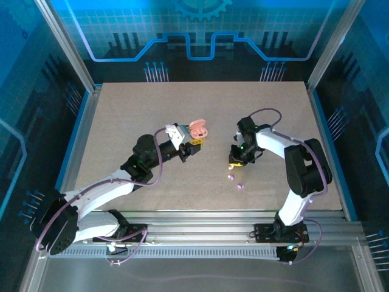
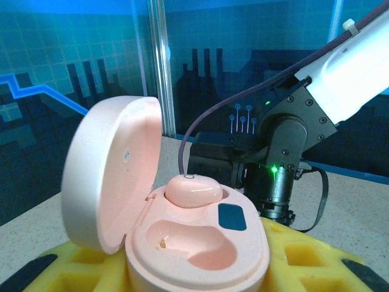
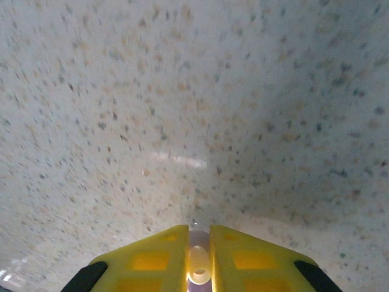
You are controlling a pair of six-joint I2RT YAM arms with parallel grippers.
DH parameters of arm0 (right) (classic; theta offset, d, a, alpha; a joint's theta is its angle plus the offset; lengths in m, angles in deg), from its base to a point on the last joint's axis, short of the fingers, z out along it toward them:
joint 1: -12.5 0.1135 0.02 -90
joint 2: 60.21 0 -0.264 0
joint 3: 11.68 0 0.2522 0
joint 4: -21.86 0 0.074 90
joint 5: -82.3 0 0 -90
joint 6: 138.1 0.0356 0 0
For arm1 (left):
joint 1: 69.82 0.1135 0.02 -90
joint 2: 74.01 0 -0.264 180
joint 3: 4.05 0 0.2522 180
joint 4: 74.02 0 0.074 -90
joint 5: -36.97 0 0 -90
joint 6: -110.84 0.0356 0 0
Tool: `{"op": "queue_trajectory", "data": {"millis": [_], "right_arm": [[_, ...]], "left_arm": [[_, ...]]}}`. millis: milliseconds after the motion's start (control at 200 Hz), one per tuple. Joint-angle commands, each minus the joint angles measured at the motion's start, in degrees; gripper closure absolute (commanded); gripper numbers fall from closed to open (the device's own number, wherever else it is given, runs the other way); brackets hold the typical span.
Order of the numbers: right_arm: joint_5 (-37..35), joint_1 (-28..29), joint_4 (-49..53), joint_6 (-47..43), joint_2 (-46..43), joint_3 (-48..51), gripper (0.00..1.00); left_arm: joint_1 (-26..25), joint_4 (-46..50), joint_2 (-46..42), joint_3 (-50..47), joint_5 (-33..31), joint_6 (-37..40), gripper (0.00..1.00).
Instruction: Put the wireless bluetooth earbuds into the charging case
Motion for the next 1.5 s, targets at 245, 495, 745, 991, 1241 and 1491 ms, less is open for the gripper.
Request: {"op": "queue_trajectory", "data": {"millis": [245, 495, 745, 991, 1241, 1491], "right_arm": [[2.49, -5.52, -2.78, 3.69, 2.92, -0.23, 0.76], [1.61, -6.47, 0.66, 0.02, 4.79, -5.04, 0.73], [2.35, -3.81, 2.04, -9.89, 1.86, -5.89, 0.63], [-4.85, 2.56, 8.5, -15.97, 6.51, -10.84, 0.6], [-9.99, 5.1, 12.49, -16.83, 8.84, -12.74, 0.59], [-10.35, 5.9, 14.74, -16.32, 9.64, -13.41, 0.66]], "left_arm": [[-0.42, 0.91, -2.54, -0.13, -1.02, 0.8, 0.63], [-0.39, -0.06, -1.34, 0.25, -0.24, 0.09, 0.63], [-0.37, 0.24, -2.14, -0.13, -1.33, 0.84, 0.63], [-0.36, -0.39, -1.8, -0.05, -1.33, 0.96, 0.63], [-0.36, 0.29, -2.56, -0.39, -1.77, 1.19, 0.63], [-0.36, 0.29, -2.3, -0.3, -1.5, 1.02, 0.63]]}}
